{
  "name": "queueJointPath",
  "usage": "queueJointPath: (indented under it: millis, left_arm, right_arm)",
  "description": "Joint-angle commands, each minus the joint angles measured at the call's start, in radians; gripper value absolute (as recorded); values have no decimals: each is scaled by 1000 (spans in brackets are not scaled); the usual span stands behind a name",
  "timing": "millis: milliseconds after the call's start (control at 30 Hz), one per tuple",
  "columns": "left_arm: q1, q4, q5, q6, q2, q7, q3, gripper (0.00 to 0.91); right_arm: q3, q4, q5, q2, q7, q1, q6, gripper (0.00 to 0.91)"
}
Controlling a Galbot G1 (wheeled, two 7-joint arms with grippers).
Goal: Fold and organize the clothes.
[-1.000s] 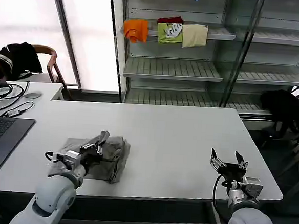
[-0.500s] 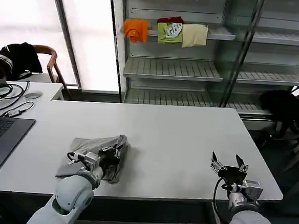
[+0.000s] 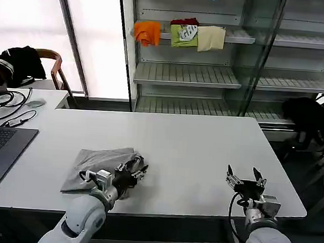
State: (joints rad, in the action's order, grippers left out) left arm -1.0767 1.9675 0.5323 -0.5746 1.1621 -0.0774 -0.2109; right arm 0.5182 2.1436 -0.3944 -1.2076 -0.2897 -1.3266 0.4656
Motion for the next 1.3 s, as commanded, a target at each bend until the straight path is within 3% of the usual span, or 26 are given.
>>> queueJointPath:
  millis: [33,200,500,1300]
  left_arm:
    - [1,197,266,2,-46,-42,-164,907]
    - [-13,176,320,0,-150,-68,-351,907]
    - [-115,-6,263,28,-149,-33,-472,907]
    - [-148,-178,170,55,-112,49,-448,907]
  right_arm:
    - [-29,1,1,19,4,17,0,907]
    - [-65,-6,-7,33,4,45,2,907]
    - [-118,-30,-14,34,4,84,3,907]
    - [-116,-41,-25,34,0,84,5,907]
